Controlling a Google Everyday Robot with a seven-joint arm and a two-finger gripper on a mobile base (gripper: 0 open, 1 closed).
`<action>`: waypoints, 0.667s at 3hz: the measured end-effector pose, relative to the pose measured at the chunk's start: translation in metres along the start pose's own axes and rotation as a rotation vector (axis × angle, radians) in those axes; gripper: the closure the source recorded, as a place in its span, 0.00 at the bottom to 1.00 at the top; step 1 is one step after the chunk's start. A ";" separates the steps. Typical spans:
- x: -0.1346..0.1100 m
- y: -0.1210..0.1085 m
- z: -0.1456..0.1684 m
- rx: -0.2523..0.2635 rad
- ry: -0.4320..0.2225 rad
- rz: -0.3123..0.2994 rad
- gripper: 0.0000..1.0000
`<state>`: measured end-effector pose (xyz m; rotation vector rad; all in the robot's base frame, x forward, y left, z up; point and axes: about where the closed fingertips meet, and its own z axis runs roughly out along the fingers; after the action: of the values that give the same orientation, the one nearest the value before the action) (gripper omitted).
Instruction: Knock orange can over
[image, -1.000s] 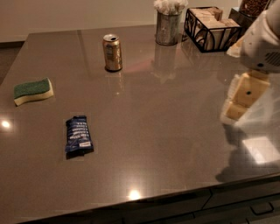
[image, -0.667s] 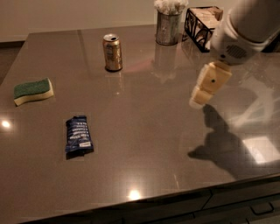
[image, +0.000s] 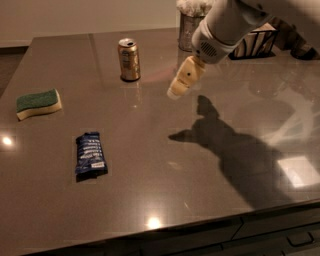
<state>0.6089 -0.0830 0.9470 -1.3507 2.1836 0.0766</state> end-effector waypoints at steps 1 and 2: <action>-0.044 -0.013 0.044 -0.012 -0.076 0.069 0.00; -0.078 -0.019 0.078 -0.023 -0.140 0.134 0.00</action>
Offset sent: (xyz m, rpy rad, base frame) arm 0.1171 0.1221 -0.0306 0.2957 -0.0136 -0.1165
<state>0.6849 -0.0034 0.9245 -1.1731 2.1573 0.2403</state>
